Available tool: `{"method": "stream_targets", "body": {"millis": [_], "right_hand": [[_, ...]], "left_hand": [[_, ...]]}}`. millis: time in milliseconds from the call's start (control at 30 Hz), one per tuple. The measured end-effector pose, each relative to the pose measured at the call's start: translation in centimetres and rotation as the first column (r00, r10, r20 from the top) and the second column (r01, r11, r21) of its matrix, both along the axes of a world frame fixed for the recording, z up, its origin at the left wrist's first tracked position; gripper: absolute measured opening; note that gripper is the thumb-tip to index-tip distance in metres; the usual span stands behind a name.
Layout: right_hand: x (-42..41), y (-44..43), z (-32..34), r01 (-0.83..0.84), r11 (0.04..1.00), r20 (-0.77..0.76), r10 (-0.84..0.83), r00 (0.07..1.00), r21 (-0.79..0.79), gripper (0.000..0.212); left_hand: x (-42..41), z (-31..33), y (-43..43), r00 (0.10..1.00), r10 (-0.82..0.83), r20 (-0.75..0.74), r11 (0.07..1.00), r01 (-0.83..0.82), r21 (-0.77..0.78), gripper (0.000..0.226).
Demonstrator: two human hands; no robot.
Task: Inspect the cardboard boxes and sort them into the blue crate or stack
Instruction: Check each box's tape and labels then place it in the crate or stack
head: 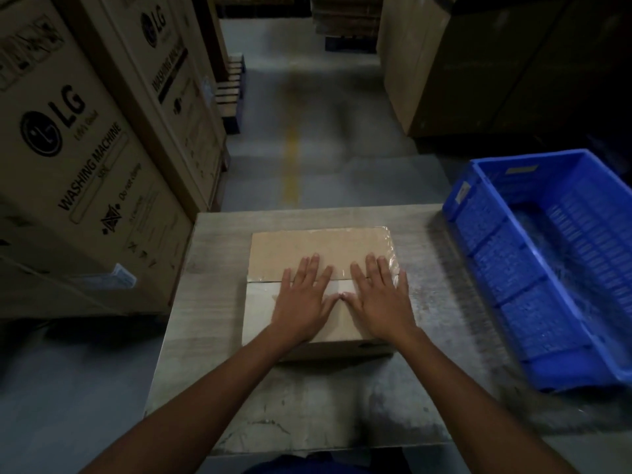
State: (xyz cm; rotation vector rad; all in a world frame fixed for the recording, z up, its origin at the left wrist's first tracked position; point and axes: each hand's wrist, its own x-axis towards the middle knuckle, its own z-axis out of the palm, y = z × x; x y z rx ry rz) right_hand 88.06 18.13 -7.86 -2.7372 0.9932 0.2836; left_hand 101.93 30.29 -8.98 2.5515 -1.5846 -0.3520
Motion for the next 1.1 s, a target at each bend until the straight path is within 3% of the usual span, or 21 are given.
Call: {"method": "stream_targets", "body": {"millis": [233, 367, 533, 700, 867, 1000, 1100], "right_hand": [[1.2, 0.4, 0.5, 0.038, 0.997, -0.069, -0.033, 0.997, 0.065, 0.087], [0.8, 1.7, -0.4, 0.032, 0.999, -0.044, -0.031, 0.999, 0.009, 0.099], [2.1, 1.9, 1.0, 0.029, 0.993, -0.124, -0.015, 0.992, 0.116, 0.108], [2.9, 3.7, 0.4, -0.007, 0.991, -0.118, 0.023, 0.993, 0.136, 0.117], [2.7, 3.3, 1.0, -0.015, 0.996, -0.070, 0.021, 0.997, 0.087, 0.103], [2.0, 2.9, 1.5, 0.000, 0.999, 0.109, 0.005, 0.994, -0.045, 0.063], [2.0, 2.8, 1.5, 0.007, 0.991, 0.160, 0.014, 0.987, -0.133, 0.058]], "left_hand": [[0.6, 0.0, 1.7, 1.000, 0.003, 0.014, 1.000, -0.003, 0.021, 0.082], [2.4, -0.6, 5.5, 0.974, 0.209, 0.084, 0.977, -0.213, 0.034, 0.097], [2.8, -0.2, 5.9, 0.982, 0.188, 0.031, 0.982, -0.189, 0.018, 0.102], [4.4, -0.4, 7.9, 0.979, 0.138, -0.149, 0.986, -0.149, -0.067, 0.096], [3.8, -0.1, 7.9, 0.987, 0.144, -0.075, 0.989, -0.146, -0.023, 0.088], [3.7, 0.8, 6.7, 0.913, 0.335, -0.231, 0.936, -0.350, -0.025, 0.086], [4.3, 1.6, 5.8, 0.828, 0.419, -0.371, 0.881, -0.470, -0.053, 0.089]]}}
